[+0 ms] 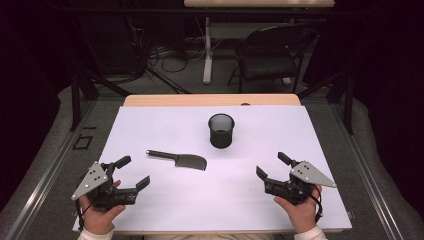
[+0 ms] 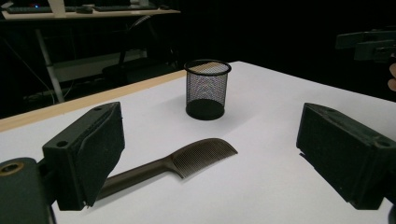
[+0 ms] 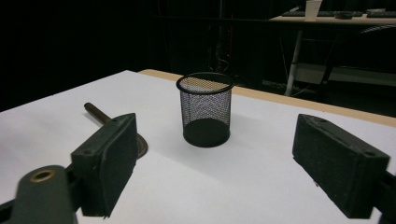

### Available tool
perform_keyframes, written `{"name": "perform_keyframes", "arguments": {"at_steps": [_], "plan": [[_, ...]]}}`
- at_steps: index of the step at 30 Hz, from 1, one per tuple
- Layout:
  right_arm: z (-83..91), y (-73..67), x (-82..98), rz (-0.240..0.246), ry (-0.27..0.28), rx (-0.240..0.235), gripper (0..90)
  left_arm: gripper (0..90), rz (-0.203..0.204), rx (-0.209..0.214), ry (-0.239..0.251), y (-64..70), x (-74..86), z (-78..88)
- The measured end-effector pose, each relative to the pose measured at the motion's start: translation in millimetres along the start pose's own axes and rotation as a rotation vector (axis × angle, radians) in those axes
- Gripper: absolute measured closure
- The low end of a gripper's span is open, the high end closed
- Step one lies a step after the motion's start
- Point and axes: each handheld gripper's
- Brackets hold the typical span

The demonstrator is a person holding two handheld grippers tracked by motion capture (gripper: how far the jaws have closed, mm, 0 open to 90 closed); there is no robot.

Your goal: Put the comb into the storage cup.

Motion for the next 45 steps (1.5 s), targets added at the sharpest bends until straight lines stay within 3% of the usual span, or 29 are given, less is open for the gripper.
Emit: {"name": "perform_keyframes", "arguments": {"at_steps": [5, 19, 24, 32, 37, 45], "plan": [[-1.4, -2.6, 4.9, -0.002, -0.014, 0.001, 15.0, 8.2, -0.003, -0.019, -0.003, -1.4, 0.3, -1.5], [-9.6, -7.7, 8.7, 0.039, -0.064, -0.023, 16.0, 8.7, 0.035, -0.066, -0.086, -9.0, 1.3, -10.8], [-9.6, -8.4, 9.8, 0.045, -0.080, -0.027, 16.8, 15.5, 0.054, -0.088, -0.103, -13.2, -1.9, -13.2], [-11.5, -9.2, 11.1, 0.040, -0.086, -0.022, 16.8, 18.3, 0.094, -0.102, -0.143, -22.3, -9.7, -20.1], [-12.6, -7.7, 12.5, 0.043, -0.102, -0.014, 16.8, 23.3, 0.130, -0.138, -0.159, -26.9, -15.7, -23.7], [-13.9, -6.3, 13.0, 0.029, -0.103, -0.014, 17.1, 31.9, 0.120, -0.133, -0.212, -30.6, -29.4, -34.4]]}}
Point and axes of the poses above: each handheld gripper's, and its own axes: z roughly backward along the jaws, x roughly out of its underside, y roughly to its right, and after that the axes turned 11 degrees about z, right-handed
